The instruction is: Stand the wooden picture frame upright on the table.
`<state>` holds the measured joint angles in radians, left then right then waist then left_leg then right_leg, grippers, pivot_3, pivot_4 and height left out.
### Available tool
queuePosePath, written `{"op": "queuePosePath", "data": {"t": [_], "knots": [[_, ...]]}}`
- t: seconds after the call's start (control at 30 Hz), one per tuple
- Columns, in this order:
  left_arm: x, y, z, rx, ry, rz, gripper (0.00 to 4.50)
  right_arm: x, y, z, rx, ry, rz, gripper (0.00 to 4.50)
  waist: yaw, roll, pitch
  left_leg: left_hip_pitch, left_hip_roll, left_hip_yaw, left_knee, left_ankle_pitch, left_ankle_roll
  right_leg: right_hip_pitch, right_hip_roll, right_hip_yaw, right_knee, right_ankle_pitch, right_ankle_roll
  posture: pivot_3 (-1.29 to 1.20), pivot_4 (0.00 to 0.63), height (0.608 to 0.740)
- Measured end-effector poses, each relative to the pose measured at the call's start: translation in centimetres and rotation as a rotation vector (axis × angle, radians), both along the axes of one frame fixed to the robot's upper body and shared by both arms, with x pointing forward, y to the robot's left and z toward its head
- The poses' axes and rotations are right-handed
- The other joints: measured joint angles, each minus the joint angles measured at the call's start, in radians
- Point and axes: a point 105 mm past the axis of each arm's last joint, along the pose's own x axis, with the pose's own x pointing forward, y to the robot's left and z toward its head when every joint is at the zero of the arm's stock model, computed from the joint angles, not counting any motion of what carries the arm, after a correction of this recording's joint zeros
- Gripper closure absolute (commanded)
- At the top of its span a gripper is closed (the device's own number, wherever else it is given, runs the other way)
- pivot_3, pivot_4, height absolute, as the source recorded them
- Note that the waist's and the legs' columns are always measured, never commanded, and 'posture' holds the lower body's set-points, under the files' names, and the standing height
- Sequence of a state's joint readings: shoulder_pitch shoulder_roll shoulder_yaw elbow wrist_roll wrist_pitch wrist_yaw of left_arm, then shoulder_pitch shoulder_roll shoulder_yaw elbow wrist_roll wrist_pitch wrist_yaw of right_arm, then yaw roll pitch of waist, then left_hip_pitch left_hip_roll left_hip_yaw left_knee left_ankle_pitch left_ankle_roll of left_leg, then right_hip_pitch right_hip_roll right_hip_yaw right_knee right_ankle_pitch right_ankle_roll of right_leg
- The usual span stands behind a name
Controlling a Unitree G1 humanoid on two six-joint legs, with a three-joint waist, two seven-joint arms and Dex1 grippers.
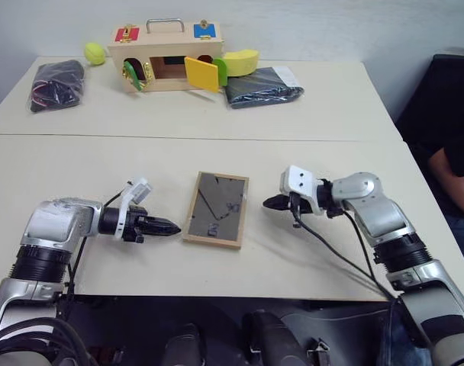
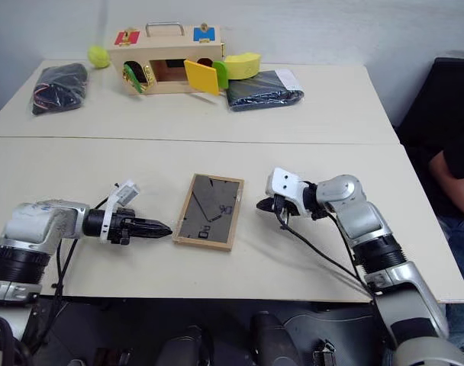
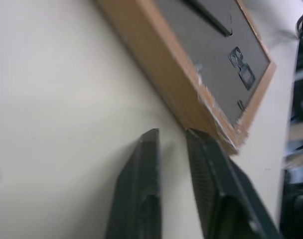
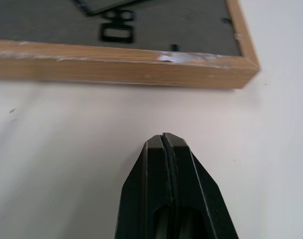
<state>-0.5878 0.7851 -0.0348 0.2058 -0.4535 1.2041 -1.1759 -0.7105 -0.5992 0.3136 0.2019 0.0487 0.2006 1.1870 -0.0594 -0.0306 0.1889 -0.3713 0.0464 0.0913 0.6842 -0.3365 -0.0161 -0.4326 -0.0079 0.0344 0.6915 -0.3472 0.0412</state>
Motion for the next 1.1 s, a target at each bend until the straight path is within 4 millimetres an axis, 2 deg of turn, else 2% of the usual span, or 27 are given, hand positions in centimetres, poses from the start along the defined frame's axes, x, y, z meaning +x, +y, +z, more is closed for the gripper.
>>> {"op": "queuePosePath", "data": {"t": [0.1, 0.27, 0.53, 0.83, 1.1], "knots": [[0.6, -0.6, 0.4, -0.069, 0.073, 0.055, 1.46, -1.2, 1.4, -0.4, -0.043, -0.010, 0.093, 4.50, 0.003, 0.000, 0.000, 0.000, 0.000, 0.000, 0.001, 0.000, 0.000, 0.001, 0.000, 0.000, 0.000, 0.000, 0.000, 0.00, 0.150, 0.740], [1.0, -2.0, 1.0, -0.110, 0.099, 0.044, 0.02, -1.6, 2.4, -1.2, -0.095, -0.043, 0.145, 4.50, 0.008, 0.000, -0.001, 0.002, -0.001, -0.001, 0.001, 0.000, 0.000, 0.003, -0.001, -0.001, 0.000, 0.000, 0.000, 0.00, 0.150, 0.740], [1.3, -4.1, 0.6, -0.072, 0.084, 0.006, 0.02, -1.5, 3.5, -2.1, -0.119, -0.086, 0.171, 4.50, 0.011, 0.002, -0.006, 0.004, -0.001, -0.001, 0.002, 0.000, 0.000, 0.006, -0.002, -0.001, 0.000, 0.000, 0.000, 0.00, 0.150, 0.740], [1.6, -7.5, 0.9, -0.115, 0.138, -0.019, 0.02, -1.2, 4.0, -2.2, -0.109, -0.103, 0.161, 4.50, 0.015, 0.002, -0.008, 0.007, -0.001, -0.001, 0.002, 0.000, 0.000, 0.008, -0.001, -0.001, 0.000, 0.000, 0.000, 0.00, 0.150, 0.740], [1.4, -7.0, 1.1, -0.146, 0.168, -0.015, 2.43, -1.3, 4.1, -2.2, -0.082, -0.111, 0.147, 4.50, 0.005, 0.002, -0.008, 0.003, -0.001, -0.001, 0.002, 0.001, -0.002, 0.004, -0.001, -0.001, 0.002, 0.000, 0.000, 0.00, 0.150, 0.740]]}}
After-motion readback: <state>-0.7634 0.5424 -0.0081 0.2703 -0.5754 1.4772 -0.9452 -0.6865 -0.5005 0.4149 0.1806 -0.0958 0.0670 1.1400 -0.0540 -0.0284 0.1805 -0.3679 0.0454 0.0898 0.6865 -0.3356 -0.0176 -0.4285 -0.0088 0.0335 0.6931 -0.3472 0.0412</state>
